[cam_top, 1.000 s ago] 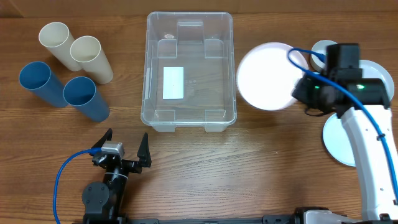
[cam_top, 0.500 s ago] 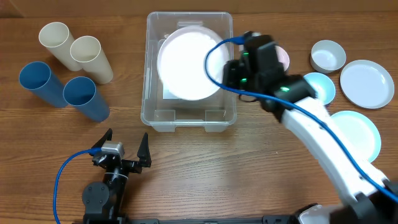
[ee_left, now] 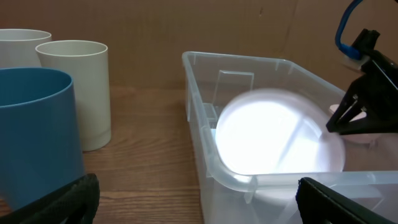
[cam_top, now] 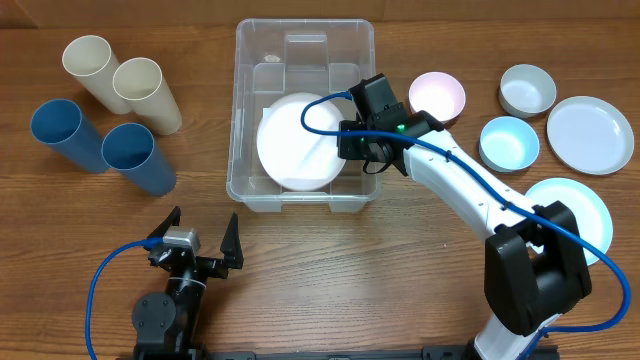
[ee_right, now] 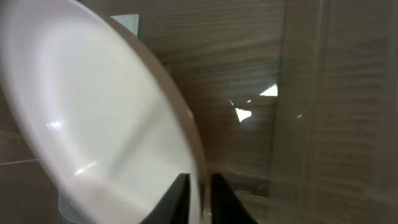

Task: Pack container
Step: 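Lift the white plate with the right gripper and lower it into the bin, then open the right gripper and move it to the light-blue plate, then grasp the light-blue plate rim with the right gripper and lift, then lower the light-blue plate into the bin and release it, then move the right gripper to the grey-white plate and grasp its rim, then carry the grey-white plate into the bin and release it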

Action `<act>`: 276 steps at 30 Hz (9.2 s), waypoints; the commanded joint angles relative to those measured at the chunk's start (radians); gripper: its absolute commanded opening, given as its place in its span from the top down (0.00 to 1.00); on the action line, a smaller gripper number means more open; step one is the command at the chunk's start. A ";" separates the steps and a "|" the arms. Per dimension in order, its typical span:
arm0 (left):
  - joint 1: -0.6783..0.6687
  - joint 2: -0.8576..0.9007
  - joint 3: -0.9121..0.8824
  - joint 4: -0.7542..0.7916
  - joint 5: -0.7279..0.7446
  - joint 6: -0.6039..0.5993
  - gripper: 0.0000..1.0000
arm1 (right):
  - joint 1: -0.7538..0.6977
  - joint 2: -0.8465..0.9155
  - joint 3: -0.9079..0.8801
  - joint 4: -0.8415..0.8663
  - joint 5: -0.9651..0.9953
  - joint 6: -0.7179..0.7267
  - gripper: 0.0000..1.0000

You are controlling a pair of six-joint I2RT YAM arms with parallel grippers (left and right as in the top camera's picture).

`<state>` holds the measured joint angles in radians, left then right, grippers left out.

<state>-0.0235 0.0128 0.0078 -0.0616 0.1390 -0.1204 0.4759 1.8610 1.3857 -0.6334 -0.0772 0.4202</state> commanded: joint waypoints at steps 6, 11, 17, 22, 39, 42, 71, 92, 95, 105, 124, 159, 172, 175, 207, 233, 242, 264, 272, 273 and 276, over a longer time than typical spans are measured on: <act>0.010 -0.008 -0.003 -0.002 0.010 0.008 0.00 | 0.002 0.006 0.019 -0.034 0.004 -0.037 0.59; 0.010 -0.008 -0.003 -0.002 0.011 0.008 0.00 | 0.011 0.006 0.080 -0.066 -0.060 -0.081 0.60; 0.010 -0.008 -0.003 -0.002 0.011 0.008 0.00 | 0.066 0.006 0.422 -0.311 -0.044 -0.090 0.60; 0.010 -0.008 -0.003 -0.002 0.011 0.008 0.00 | -0.022 0.006 0.727 -0.673 0.115 0.074 0.50; 0.010 -0.008 -0.003 -0.002 0.011 0.008 0.00 | -0.911 -0.003 0.671 -1.061 0.208 0.145 0.39; 0.010 -0.008 -0.003 -0.002 0.011 0.008 0.00 | -1.049 -0.003 0.546 -1.047 0.200 0.149 0.40; 0.010 -0.008 -0.003 -0.002 0.011 0.008 0.00 | -1.331 -0.003 -0.234 -0.475 0.093 0.077 0.47; 0.010 -0.008 -0.003 -0.002 0.011 0.008 0.00 | -1.322 -0.083 -0.290 -0.416 -0.069 0.051 0.96; 0.010 -0.008 -0.003 -0.002 0.011 0.008 0.00 | -1.322 -0.168 -0.256 -0.467 -0.086 0.043 0.96; 0.010 -0.008 -0.003 -0.002 0.011 0.008 0.00 | -1.321 -0.491 -0.144 -0.626 -0.111 -0.019 0.96; 0.010 -0.008 -0.003 -0.002 0.011 0.008 0.00 | -0.364 -0.672 -0.140 -0.187 -0.159 -0.016 0.96; 0.010 -0.008 -0.003 -0.002 0.011 0.008 0.00 | -0.044 -0.072 -0.140 0.163 -0.099 0.073 0.77; 0.010 -0.008 -0.003 -0.002 0.011 0.008 0.00 | -0.029 -0.150 0.268 -0.267 0.147 0.080 0.73; 0.010 -0.008 -0.003 -0.002 0.011 0.008 0.00 | -0.129 -0.156 0.359 -0.386 0.233 0.135 0.63; 0.010 -0.008 -0.003 -0.002 0.010 0.008 0.00 | -1.128 0.374 0.376 -0.354 0.083 0.187 0.55; 0.010 -0.008 -0.003 -0.002 0.011 0.008 0.00 | -1.112 0.262 0.918 -0.731 0.047 0.164 0.96; 0.010 -0.008 -0.003 -0.002 0.011 0.008 0.00 | -0.697 0.128 1.047 -0.862 -0.126 -0.010 0.96; 0.010 -0.008 -0.003 -0.002 0.011 0.008 0.00 | 0.012 0.240 0.484 -0.618 0.125 0.058 0.96; 0.010 -0.008 -0.003 -0.002 0.011 0.008 0.00 | 0.059 0.240 0.484 -0.602 0.106 -0.016 0.95; 0.010 -0.008 -0.003 -0.002 0.011 0.008 0.00 | 0.063 0.240 0.484 -0.604 0.105 -0.026 0.87; 0.010 -0.008 -0.003 -0.002 0.010 0.008 0.00 | 0.066 0.240 0.490 -0.610 0.105 -0.053 0.28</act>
<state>-0.0235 0.0128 0.0078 -0.0616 0.1390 -0.1204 0.5331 2.1071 1.8706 -1.2438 0.0341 0.4126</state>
